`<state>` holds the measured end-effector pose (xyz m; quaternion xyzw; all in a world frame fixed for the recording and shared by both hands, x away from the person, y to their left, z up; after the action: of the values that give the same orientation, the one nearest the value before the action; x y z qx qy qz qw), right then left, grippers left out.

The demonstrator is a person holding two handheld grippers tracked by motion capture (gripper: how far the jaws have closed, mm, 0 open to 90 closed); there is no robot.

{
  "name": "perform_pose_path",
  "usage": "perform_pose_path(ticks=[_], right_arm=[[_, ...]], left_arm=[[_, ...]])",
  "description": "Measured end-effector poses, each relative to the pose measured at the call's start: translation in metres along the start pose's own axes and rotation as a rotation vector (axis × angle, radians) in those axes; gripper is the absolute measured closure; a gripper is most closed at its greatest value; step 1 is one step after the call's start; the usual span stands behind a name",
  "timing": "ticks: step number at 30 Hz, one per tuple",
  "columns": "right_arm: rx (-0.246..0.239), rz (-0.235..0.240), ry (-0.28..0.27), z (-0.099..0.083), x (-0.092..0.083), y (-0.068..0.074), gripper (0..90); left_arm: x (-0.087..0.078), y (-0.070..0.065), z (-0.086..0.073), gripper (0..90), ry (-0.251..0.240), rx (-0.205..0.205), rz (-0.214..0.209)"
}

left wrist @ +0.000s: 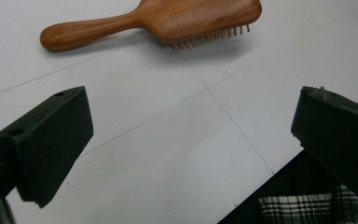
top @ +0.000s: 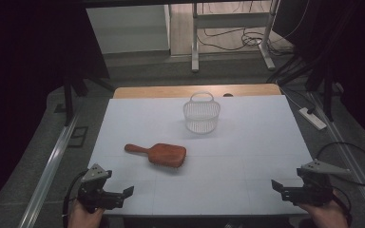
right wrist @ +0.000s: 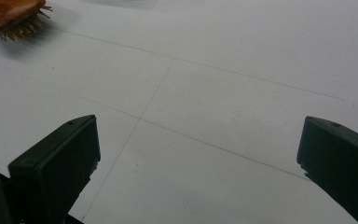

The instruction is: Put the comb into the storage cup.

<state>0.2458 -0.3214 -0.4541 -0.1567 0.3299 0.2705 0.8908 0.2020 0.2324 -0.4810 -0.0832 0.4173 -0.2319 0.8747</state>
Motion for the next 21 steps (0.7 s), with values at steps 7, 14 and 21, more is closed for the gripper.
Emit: perform_pose_path(ticks=[7, 14, 21], right_arm=[[-0.022, 0.003, 0.012, 0.0007, 0.0011, 0.0024, 0.0], [-0.032, 0.007, 0.023, 0.0012, 0.0025, 0.0033, 0.0], [-0.042, 0.014, 0.026, 0.0015, 0.0029, 0.0038, 0.0]], left_arm=[[0.0003, 0.0003, 0.0, 0.0, 0.007, 0.003, -0.003], [0.0003, 0.0016, 0.0001, 0.0, 0.011, -0.011, -0.014], [0.0023, 0.0007, 0.0008, 0.0, 0.034, -0.003, -0.012]])
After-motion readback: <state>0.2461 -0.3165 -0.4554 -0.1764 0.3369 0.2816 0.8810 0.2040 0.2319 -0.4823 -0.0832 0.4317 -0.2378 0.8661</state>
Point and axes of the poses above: each handheld gripper's, and its own axes: x roughly forward along the jaws, z roughly out of its top, y roughly to its left, the point moved 2 cm from there along x, roughly forward along the jaws, and after that the axes turned 14 degrees about -x, right-handed, at the moved point
